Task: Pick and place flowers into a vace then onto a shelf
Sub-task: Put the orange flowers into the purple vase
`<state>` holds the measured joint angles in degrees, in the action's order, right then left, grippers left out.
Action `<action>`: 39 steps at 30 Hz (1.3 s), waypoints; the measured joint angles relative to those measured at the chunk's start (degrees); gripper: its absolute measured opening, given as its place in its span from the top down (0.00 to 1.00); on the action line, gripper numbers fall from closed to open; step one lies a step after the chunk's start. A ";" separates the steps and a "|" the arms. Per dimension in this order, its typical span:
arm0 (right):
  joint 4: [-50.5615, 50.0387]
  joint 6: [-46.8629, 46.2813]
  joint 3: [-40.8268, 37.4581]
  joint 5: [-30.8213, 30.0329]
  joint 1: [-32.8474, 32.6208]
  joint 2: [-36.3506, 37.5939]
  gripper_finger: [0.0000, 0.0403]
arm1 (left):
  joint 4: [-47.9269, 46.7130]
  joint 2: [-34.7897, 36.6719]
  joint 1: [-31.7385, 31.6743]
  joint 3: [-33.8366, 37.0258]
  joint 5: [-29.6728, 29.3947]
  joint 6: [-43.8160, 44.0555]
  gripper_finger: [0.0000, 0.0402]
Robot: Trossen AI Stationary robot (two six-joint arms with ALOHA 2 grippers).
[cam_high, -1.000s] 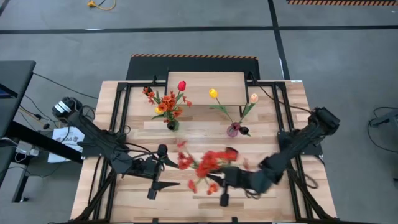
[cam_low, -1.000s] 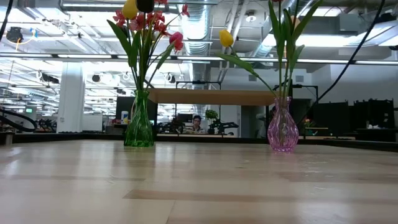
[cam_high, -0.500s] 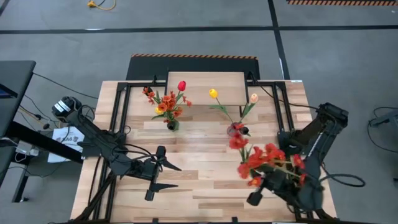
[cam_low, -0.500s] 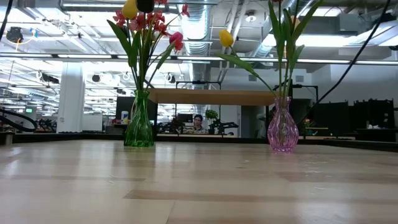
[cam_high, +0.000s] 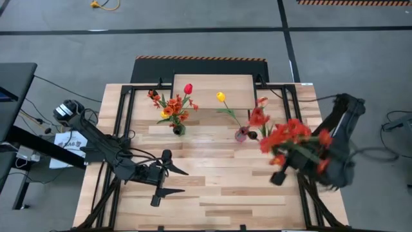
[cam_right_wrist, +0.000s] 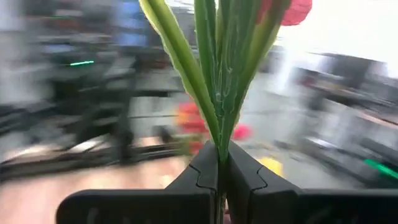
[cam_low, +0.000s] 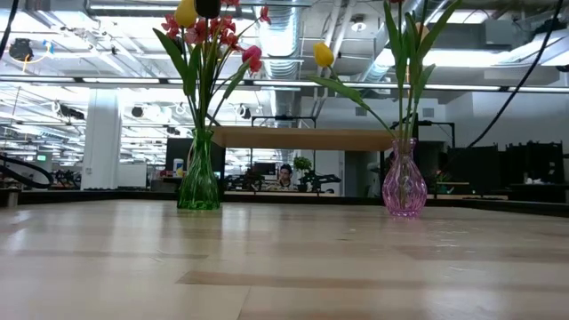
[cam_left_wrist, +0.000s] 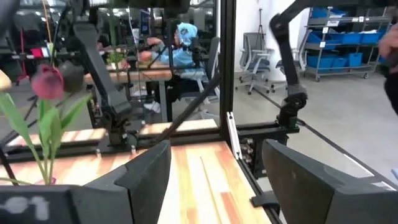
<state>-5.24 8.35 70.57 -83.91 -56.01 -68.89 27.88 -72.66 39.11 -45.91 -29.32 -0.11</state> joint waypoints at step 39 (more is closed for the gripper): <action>-0.20 21.10 -31.01 100.39 39.54 39.23 1.00 | -6.42 12.23 -0.59 0.02 -0.57 -2.24 0.39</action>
<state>-5.44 29.44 39.56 16.48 -16.47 -29.67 21.46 -60.43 38.52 -45.89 -29.89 -2.35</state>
